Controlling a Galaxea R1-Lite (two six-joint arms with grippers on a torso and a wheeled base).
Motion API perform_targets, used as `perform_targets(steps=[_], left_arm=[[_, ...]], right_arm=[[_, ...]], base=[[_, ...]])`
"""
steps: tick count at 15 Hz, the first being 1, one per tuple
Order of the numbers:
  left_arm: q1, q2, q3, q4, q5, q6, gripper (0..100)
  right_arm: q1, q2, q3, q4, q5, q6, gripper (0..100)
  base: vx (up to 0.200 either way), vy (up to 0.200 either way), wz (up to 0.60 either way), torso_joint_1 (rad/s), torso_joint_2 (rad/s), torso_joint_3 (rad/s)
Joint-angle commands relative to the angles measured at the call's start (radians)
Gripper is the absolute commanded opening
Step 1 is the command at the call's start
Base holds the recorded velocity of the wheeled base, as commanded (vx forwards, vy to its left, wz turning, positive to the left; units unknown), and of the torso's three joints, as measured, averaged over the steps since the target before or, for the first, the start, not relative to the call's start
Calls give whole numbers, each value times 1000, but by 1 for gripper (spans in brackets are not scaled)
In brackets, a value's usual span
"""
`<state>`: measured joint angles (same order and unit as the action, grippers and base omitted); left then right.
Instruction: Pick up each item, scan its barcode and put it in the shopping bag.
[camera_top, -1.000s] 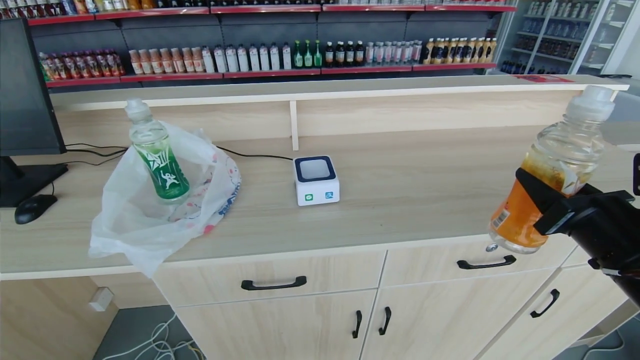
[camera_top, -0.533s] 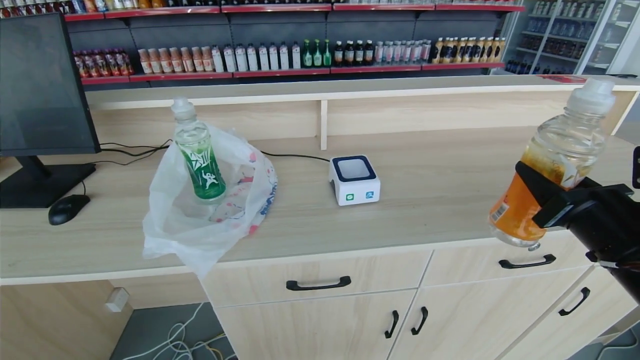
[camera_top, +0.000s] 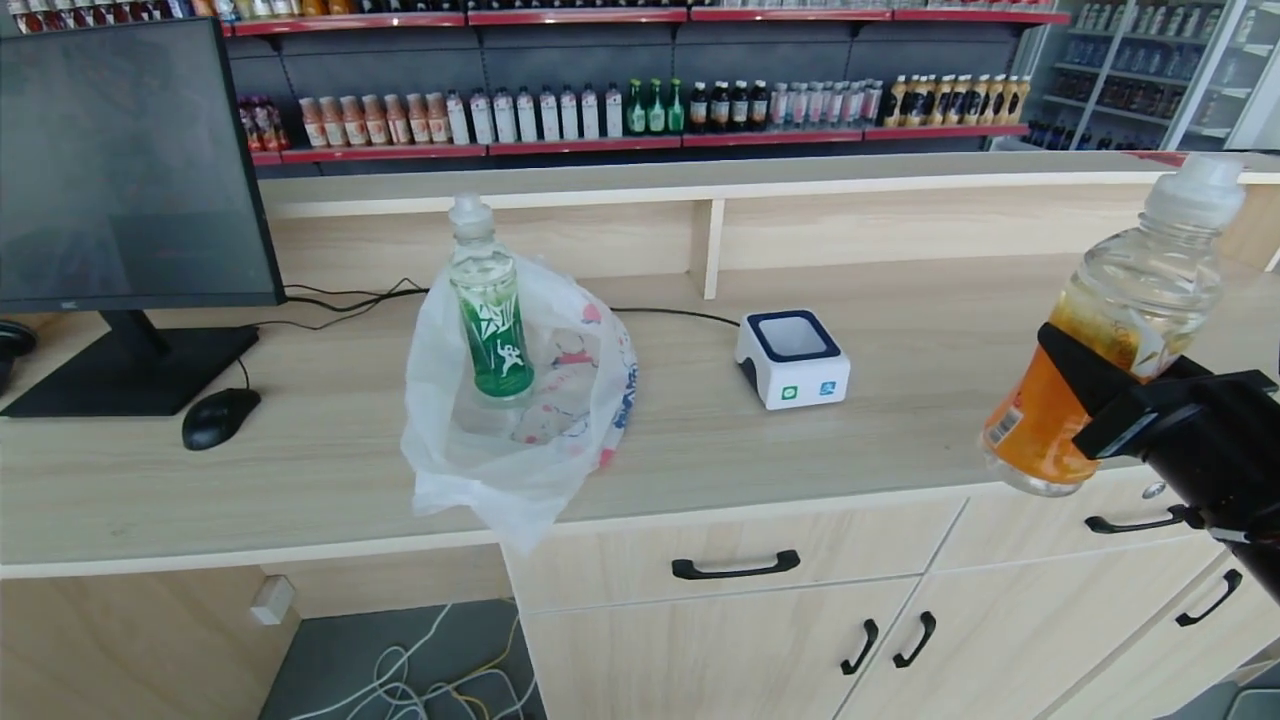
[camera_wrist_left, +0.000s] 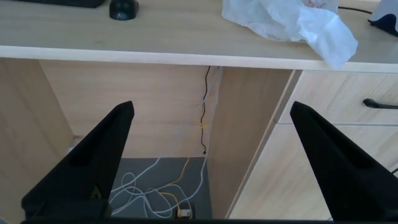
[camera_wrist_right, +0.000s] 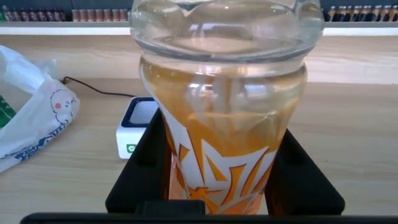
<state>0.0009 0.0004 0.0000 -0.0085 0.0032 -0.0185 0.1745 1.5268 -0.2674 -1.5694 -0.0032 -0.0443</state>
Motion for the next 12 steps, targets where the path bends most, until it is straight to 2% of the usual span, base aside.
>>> perform_targets(steps=[1,4,7,10,12], left_arm=[[1,0,0,-1,0,0,100],[1,0,0,1,0,2,100],[1,0,0,2,0,2,100],[1,1,0,2,0,0,100],[1,0,0,2,0,-1,100]], right_arm=[[3,-31,22,-1,0,0,0],[34,-53,31,-1,0,-2,0],[36,-76,39,-1,2,-13,0],[26,-20,-55,-1,15,-20,0],[10,29,-108,-1,80,-49,0]], base=[[0,0,0,0,0,0],[0,0,0,0,0,0],[200,0,0,-4,-1,2],[0,0,0,14,22,-4],[0,0,0,0,0,0]])
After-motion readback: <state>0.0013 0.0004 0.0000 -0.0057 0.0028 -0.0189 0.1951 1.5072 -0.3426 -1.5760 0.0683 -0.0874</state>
